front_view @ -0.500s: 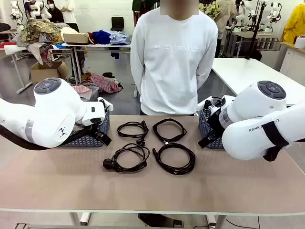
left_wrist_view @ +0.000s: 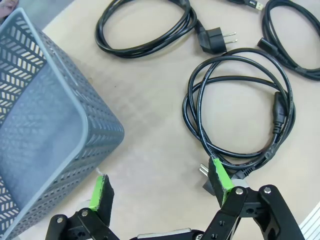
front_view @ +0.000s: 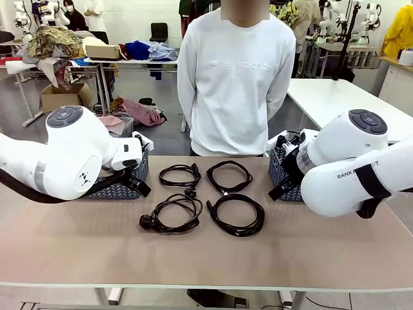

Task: Organize the cables according to human instructions.
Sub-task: Pick up a bundle of cables and place it in the basket indicated by the human.

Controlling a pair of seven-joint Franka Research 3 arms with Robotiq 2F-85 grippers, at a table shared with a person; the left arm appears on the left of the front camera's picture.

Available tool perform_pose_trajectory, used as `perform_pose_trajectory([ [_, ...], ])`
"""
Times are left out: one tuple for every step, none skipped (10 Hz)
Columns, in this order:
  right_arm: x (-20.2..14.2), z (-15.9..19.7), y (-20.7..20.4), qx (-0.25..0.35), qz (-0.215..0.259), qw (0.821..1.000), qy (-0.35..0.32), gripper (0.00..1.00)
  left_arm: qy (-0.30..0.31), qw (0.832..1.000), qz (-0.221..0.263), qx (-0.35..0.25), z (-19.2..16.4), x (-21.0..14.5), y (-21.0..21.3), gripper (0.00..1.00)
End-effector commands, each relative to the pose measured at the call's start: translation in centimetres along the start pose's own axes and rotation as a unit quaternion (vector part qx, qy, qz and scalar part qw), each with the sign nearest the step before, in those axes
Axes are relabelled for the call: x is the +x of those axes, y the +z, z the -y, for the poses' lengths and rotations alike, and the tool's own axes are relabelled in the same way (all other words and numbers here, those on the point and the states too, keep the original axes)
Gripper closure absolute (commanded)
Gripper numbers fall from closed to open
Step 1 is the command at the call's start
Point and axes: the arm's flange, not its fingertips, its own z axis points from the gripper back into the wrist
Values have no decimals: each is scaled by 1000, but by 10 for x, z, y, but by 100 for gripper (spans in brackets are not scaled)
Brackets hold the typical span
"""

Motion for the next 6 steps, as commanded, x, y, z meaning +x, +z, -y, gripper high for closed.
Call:
perform_pose_trajectory([
  [0, 0, 0, 0, 0, 1000, 0, 0, 0, 1000, 0, 0, 0, 0, 0, 0],
  [0, 0, 0, 0, 0, 1000, 0, 0, 0, 1000, 0, 0, 0, 0, 0, 0],
  [0, 0, 0, 0, 0, 1000, 0, 0, 0, 1000, 0, 0, 0, 0, 0, 0],
  [0, 0, 0, 0, 0, 1000, 0, 0, 0, 1000, 0, 0, 0, 0, 0, 0],
  [0, 0, 0, 0, 0, 1000, 0, 0, 0, 1000, 0, 0, 0, 0, 0, 0],
  [0, 0, 0, 0, 0, 1000, 0, 0, 0, 1000, 0, 0, 0, 0, 0, 0],
])
